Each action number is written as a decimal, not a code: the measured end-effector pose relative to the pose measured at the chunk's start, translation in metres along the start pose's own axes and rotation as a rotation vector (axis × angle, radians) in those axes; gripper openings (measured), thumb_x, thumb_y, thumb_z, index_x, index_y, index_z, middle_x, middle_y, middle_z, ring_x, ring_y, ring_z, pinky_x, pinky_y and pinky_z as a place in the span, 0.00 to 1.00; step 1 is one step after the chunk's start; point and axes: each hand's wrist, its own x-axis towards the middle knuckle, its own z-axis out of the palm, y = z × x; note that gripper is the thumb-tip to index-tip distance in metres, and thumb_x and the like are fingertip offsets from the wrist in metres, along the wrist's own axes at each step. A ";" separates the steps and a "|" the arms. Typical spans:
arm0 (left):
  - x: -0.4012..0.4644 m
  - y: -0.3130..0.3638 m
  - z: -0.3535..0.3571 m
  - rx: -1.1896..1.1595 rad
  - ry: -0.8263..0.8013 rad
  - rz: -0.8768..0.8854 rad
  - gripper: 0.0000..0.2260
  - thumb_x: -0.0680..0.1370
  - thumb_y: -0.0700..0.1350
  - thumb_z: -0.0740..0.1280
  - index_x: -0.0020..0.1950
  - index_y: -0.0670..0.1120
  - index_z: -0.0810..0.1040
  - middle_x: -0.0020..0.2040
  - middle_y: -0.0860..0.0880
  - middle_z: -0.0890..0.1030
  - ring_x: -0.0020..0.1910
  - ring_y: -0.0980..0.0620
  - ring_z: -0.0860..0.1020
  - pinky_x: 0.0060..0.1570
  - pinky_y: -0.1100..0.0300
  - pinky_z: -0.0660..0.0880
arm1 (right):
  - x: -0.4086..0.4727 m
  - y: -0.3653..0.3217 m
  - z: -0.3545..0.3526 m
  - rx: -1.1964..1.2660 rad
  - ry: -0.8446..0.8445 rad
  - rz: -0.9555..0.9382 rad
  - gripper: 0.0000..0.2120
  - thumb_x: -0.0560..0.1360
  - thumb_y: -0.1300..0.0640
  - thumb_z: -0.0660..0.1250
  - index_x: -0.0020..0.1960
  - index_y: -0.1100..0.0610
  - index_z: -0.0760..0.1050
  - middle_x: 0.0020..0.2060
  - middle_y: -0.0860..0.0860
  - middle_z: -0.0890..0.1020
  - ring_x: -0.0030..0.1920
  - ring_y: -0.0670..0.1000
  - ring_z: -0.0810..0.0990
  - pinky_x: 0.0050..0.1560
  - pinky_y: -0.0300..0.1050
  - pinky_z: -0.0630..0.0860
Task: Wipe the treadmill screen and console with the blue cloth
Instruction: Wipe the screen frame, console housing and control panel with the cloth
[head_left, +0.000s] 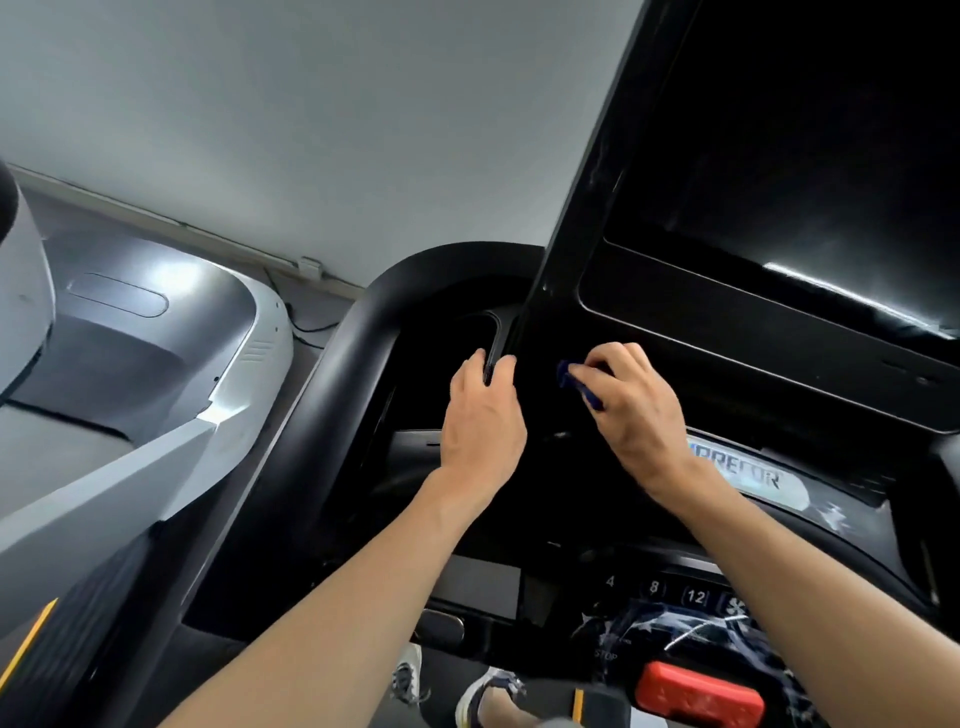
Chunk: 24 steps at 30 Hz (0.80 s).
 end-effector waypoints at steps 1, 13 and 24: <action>0.002 0.002 0.006 -0.041 0.011 0.002 0.18 0.85 0.42 0.59 0.75 0.43 0.68 0.75 0.37 0.67 0.76 0.39 0.65 0.72 0.48 0.69 | -0.003 0.007 -0.003 -0.017 0.013 -0.029 0.11 0.78 0.52 0.67 0.53 0.58 0.83 0.50 0.52 0.78 0.47 0.53 0.74 0.32 0.48 0.75; -0.010 -0.005 0.039 0.071 0.146 -0.003 0.26 0.82 0.46 0.61 0.80 0.45 0.63 0.77 0.40 0.68 0.75 0.42 0.70 0.63 0.46 0.76 | 0.009 0.023 0.011 -0.057 -0.034 -0.337 0.08 0.74 0.68 0.72 0.52 0.62 0.81 0.50 0.56 0.77 0.46 0.55 0.74 0.38 0.43 0.74; -0.009 -0.007 0.042 0.106 0.166 -0.005 0.28 0.80 0.48 0.57 0.81 0.47 0.62 0.78 0.43 0.67 0.75 0.44 0.69 0.64 0.46 0.75 | 0.022 0.017 0.021 -0.076 -0.040 -0.452 0.10 0.75 0.73 0.62 0.48 0.63 0.79 0.51 0.58 0.75 0.49 0.56 0.71 0.44 0.44 0.72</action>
